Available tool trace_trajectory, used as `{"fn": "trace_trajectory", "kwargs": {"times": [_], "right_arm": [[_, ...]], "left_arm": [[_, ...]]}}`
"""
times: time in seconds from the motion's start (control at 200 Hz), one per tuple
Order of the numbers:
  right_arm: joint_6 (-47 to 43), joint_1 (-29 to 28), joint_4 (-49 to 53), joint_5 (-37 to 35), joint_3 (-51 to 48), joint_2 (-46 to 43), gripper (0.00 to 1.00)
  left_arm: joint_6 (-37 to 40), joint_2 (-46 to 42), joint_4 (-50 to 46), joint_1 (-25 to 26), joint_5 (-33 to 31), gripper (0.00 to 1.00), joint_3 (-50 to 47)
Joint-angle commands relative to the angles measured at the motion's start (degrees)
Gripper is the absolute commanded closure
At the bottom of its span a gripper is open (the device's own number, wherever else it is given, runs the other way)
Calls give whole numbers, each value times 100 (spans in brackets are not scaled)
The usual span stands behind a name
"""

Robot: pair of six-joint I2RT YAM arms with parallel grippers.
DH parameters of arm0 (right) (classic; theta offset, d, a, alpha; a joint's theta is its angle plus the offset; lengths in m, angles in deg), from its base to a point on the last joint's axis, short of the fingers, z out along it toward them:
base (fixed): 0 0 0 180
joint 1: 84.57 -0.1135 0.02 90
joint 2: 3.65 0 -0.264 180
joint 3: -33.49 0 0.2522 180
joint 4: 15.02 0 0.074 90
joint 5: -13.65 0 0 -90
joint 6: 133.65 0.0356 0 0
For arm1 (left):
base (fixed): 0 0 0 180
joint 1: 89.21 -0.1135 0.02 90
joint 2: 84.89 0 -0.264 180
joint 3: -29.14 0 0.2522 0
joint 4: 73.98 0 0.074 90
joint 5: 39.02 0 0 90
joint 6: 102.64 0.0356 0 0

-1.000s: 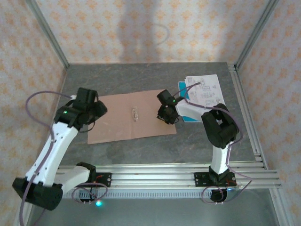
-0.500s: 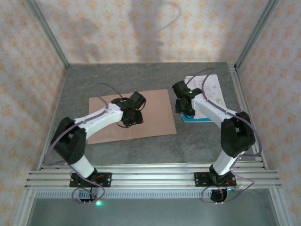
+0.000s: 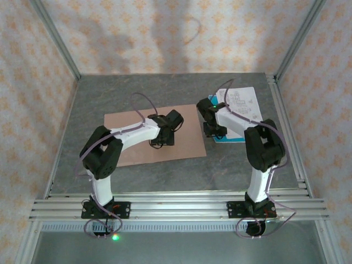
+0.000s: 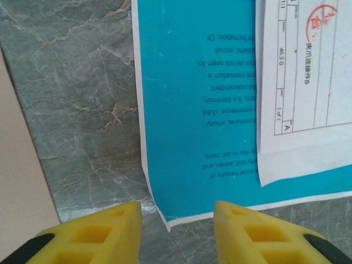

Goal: Put the files into the folder

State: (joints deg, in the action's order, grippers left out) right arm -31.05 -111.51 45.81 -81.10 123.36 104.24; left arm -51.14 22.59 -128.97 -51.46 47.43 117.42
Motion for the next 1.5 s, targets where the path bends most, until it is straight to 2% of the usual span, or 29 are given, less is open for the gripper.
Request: {"fn": "trace_trajectory", "kwargs": {"times": [0.0, 0.145, 0.48, 1.121, 1.216, 1.381, 1.496], "right_arm": [[-251, 29, 148, -240, 222, 194, 62], [-326, 32, 57, 116, 204, 325, 64], [-374, 125, -59, 405, 14, 383, 69], [-575, 147, -58, 371, -138, 434, 85], [-592, 153, -77, 404, -145, 450, 89], [-696, 153, -176, 495, -193, 271, 100], [-719, 152, -258, 628, -228, 113, 100]], "left_arm": [[220, 152, -124, -14, -348, 44, 150], [294, 348, -4, 3, -374, 48, 81], [524, 667, -71, 118, -527, 57, 233], [756, 897, -175, 225, -691, 60, 606], [1009, 897, -132, 238, -700, 62, 590], [1323, 943, -66, 306, -696, 72, 577], [1525, 959, 9, 402, -706, 76, 547]]}}
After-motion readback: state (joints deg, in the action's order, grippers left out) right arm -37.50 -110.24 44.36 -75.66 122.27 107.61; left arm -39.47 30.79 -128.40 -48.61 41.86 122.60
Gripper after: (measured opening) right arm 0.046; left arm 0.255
